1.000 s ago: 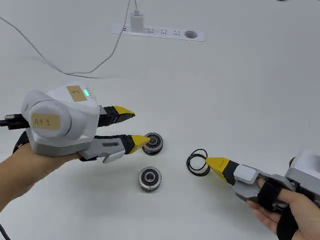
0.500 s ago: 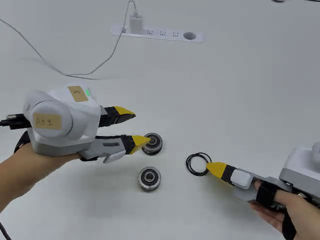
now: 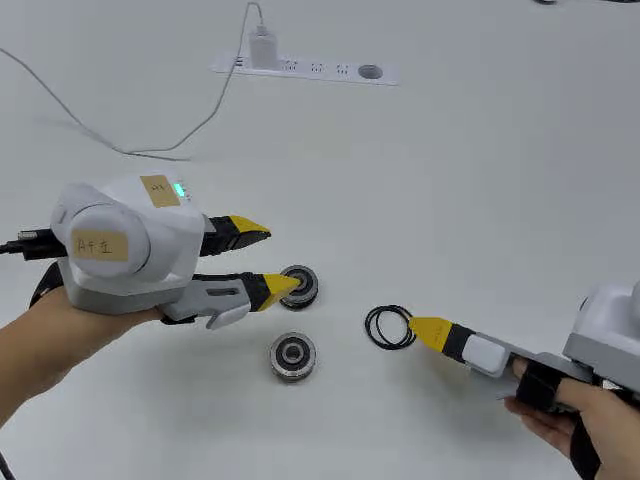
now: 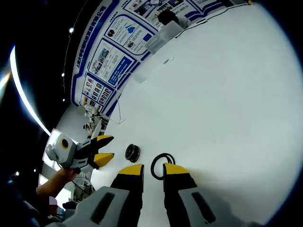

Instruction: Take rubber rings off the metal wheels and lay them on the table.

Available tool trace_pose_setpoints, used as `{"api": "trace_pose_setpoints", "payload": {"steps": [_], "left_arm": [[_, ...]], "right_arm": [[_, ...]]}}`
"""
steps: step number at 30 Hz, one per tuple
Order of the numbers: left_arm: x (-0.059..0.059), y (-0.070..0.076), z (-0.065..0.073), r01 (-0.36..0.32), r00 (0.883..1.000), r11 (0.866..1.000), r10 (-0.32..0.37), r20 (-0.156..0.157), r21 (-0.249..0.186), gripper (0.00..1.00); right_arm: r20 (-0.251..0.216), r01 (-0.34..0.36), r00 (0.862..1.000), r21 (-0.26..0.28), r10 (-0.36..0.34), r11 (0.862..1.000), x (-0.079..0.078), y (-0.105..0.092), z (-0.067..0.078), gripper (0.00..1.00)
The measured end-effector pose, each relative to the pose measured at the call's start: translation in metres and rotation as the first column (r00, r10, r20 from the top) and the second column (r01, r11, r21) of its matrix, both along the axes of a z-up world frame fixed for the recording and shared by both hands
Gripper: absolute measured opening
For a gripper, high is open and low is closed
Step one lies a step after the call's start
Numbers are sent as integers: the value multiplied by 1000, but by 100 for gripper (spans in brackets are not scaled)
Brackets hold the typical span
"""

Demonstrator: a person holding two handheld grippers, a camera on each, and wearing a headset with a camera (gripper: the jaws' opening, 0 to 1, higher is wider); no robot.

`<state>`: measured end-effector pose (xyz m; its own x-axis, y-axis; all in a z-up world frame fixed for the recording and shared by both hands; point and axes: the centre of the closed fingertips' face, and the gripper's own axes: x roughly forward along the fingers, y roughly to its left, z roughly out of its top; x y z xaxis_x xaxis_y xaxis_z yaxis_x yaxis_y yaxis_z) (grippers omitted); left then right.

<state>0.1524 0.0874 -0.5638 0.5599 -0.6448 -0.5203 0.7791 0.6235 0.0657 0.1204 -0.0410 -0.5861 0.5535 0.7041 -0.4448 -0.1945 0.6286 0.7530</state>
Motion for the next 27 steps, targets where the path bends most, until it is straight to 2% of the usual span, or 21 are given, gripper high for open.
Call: {"api": "trace_pose_setpoints", "payload": {"steps": [11, 16, 27], "left_arm": [[1, -7, -16, 16, 1000, 999, -15, -18, 32, 29], [1, -10, -25, 22, 999, 999, -20, -33, 49, 26], [-1, -14, -34, 35, 998, 998, -32, -54, 54, 19]], "right_arm": [[-6, 0, 1000, 66, 0, 998, 7, 12, 6, 17], [-6, -20, 1000, 95, 21, 995, 10, 23, 8, 17], [-5, -60, 998, 131, 61, 990, 11, 39, 10, 18]]}}
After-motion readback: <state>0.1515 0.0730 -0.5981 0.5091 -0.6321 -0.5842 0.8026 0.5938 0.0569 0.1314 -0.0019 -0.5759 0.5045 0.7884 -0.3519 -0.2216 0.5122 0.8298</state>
